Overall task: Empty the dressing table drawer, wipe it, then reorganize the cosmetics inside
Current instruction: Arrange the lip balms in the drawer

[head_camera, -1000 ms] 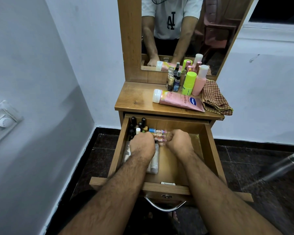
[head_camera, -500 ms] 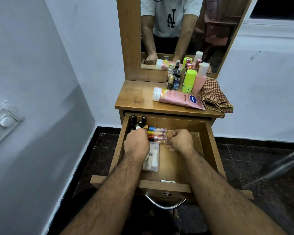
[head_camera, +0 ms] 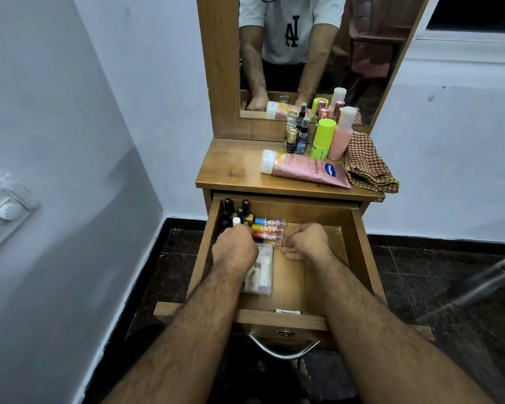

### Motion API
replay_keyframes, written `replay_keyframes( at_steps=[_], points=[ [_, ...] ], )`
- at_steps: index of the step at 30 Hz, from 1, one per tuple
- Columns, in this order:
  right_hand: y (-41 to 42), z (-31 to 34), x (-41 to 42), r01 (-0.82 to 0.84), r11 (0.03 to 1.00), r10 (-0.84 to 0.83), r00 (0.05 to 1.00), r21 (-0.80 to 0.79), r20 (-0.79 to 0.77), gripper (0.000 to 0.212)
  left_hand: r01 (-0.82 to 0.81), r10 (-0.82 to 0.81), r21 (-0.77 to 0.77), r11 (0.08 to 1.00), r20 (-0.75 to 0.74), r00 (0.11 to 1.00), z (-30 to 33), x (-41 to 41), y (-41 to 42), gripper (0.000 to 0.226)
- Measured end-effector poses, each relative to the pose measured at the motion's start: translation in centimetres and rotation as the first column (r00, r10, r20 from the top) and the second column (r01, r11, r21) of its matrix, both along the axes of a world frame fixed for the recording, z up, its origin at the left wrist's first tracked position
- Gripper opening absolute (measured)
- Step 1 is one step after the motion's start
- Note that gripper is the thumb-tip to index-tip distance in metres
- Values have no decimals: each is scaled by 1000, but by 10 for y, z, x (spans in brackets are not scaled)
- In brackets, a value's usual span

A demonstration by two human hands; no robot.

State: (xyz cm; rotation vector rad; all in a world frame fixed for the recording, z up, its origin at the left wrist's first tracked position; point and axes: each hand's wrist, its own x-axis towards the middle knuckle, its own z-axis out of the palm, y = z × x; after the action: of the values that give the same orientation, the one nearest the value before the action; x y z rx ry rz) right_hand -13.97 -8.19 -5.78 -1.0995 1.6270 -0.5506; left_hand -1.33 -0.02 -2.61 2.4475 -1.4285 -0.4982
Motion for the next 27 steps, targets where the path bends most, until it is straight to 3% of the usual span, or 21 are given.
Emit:
replay_keyframes(
  at_steps=[6,12,19,22,27],
  points=[
    [0,-3,0,1,1000,-2,1000,-29,-30,12,7,-7,15,1000,-15,1000,0,0,0,27],
    [-2,-5,-2,-61,963,33,994,-263,-108,16,4,-3,25,1000,-17,1000,-1,1,-1,27],
    [-4,-8,-3,-80,957,56,994,-279,-94,20,12,-11,29,1000,-10,1000,-1,1,-2,27],
    [-5,-6,-4,-58,955,40,997,-291,-67,32,11,-10,24,1000,-17,1000,-2,1,-1,27],
    [-3,-4,-2,-120,958,119,993,-259,-20,34,18,-18,16,1000,-15,1000,-2,2,-1,28]
  ],
)
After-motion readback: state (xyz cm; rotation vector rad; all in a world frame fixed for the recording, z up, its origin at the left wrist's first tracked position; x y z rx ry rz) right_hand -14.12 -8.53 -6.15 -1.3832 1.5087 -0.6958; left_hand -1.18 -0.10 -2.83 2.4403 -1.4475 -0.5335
